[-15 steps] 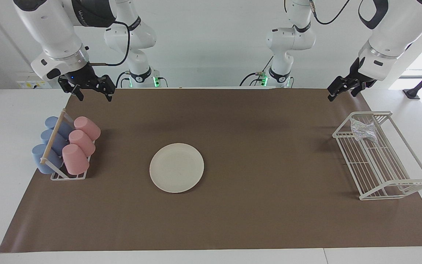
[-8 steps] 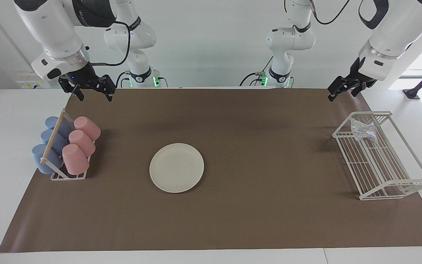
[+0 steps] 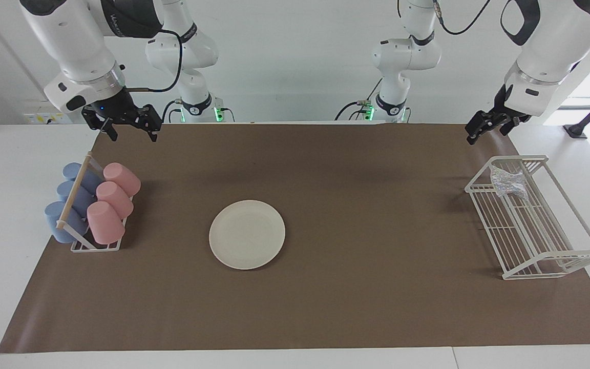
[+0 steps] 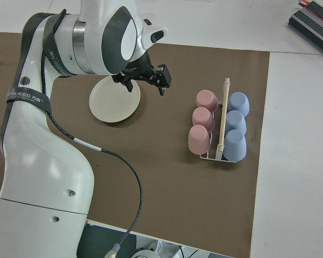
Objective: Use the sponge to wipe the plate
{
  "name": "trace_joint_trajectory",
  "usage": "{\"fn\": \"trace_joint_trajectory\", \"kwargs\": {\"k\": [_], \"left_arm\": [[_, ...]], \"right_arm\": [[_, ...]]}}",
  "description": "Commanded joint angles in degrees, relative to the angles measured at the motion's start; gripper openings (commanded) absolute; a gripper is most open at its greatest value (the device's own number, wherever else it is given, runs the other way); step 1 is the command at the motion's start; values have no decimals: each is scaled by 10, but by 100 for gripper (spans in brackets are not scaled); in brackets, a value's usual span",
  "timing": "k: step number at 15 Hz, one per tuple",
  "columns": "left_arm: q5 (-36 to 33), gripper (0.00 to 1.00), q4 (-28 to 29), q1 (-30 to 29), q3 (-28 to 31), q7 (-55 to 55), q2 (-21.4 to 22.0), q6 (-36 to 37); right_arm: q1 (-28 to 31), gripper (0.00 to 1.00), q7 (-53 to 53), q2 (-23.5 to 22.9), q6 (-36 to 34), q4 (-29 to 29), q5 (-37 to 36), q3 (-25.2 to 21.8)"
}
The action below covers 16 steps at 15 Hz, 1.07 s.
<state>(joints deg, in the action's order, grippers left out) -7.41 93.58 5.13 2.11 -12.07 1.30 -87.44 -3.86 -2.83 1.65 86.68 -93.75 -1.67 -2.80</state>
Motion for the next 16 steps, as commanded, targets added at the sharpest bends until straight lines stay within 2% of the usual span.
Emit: {"fn": "trace_joint_trajectory", "kwargs": {"k": [1, 4, 8, 12, 16], "left_arm": [[-87, 100, 37, 17, -2, -12, -9, -30], [-178, 100, 80, 32, -2, -34, -30, -74], [-262, 100, 82, 53, -2, -101, -97, -102], [-348, 100, 113, 54, -2, -99, -123, -130], [-372, 98, 114, 51, -4, -97, -133, -135]], "right_arm": [[3, 100, -24, 10, 14, -10, 8, 2], [-10, 100, -127, 9, 19, -9, 8, 9], [-39, 100, -317, 11, 61, -16, 9, 10], [-76, 100, -520, 12, 76, -18, 9, 11], [-81, 100, -692, 13, 46, -16, 29, 11]]}}
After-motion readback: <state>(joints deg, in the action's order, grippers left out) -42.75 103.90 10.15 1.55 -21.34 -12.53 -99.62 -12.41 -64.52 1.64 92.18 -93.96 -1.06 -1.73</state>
